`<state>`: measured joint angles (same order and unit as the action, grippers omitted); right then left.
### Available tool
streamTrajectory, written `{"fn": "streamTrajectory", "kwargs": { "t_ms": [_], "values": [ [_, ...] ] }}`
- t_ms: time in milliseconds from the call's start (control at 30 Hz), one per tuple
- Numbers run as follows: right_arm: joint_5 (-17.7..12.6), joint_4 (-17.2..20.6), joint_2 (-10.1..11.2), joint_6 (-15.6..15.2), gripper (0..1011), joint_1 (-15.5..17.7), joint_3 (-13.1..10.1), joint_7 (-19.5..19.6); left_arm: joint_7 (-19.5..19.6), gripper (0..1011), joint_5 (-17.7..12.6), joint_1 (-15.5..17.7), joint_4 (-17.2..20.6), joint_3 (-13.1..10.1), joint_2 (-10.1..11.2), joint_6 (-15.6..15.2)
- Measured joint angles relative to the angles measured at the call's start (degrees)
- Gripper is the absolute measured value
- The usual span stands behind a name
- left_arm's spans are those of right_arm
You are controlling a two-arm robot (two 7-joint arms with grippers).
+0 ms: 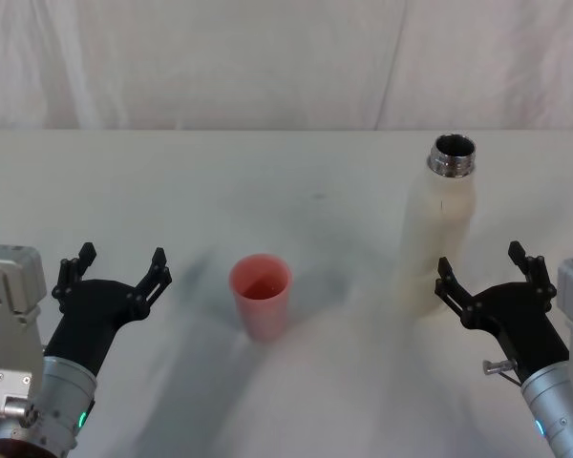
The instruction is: Grasp the thermos with one hand and pour water into the cup lid.
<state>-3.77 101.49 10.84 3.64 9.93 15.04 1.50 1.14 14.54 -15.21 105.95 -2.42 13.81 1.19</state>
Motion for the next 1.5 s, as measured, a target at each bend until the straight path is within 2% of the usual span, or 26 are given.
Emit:
{"fn": "streamTrajectory", "kwargs": {
  "t_ms": [1000, 1500],
  "values": [
    [0.02, 0.01, -0.04, -0.01, 1001, 0.01, -0.05, -0.02, 0.0, 1001, 0.0, 0.0, 0.0, 0.0, 0.0, 0.0],
    [0.43, 0.39, -2.33, -2.4, 1001, -0.32, -2.21, -2.73, 0.0, 1001, 0.0, 0.0, 0.0, 0.0, 0.0, 0.0]
  ]
}}
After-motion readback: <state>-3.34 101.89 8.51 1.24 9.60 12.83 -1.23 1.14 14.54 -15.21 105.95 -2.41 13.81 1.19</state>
